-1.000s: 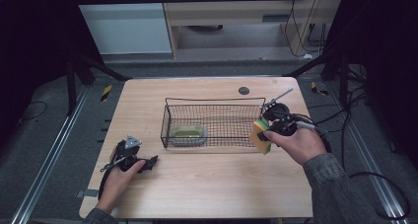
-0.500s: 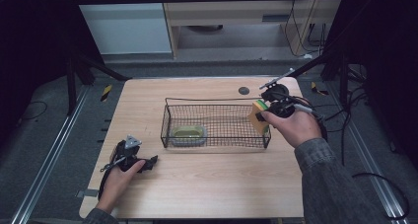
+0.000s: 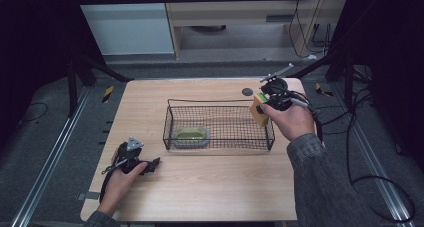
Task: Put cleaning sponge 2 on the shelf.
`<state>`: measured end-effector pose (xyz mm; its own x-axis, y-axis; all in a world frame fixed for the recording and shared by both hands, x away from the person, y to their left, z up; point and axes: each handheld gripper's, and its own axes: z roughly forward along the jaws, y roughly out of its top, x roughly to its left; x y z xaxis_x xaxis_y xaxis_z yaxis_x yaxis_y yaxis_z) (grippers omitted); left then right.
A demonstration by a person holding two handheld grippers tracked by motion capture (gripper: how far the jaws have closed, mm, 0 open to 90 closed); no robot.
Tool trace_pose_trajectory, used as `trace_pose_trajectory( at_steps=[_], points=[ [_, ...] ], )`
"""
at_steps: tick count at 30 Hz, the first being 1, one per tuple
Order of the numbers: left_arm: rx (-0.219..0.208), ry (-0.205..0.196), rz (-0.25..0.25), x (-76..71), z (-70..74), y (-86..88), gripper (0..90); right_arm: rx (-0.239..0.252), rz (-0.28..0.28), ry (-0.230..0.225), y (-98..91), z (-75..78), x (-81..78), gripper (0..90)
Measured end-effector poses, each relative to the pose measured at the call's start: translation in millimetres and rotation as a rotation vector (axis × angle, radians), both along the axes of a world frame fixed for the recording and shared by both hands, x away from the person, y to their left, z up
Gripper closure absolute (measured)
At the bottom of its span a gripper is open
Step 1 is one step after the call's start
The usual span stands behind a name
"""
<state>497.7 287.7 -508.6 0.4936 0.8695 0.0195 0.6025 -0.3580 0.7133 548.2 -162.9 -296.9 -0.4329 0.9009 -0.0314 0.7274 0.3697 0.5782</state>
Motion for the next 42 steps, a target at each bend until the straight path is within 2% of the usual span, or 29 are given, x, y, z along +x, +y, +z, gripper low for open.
trace_pose_trajectory(
  at_steps=[27, 42],
  points=[
    [0.0, 0.0, -0.001, 0.5, 0.0, -0.1, 0.0, -0.013, -0.045, 0.006, -0.3, -17.0, 17.6, 64.6],
    [-0.001, 0.0, -0.001, 0.7, -0.1, -0.2, 0.0, -0.034, -0.062, 0.053, 4.0, -41.5, 28.5, 64.3]
  ],
)
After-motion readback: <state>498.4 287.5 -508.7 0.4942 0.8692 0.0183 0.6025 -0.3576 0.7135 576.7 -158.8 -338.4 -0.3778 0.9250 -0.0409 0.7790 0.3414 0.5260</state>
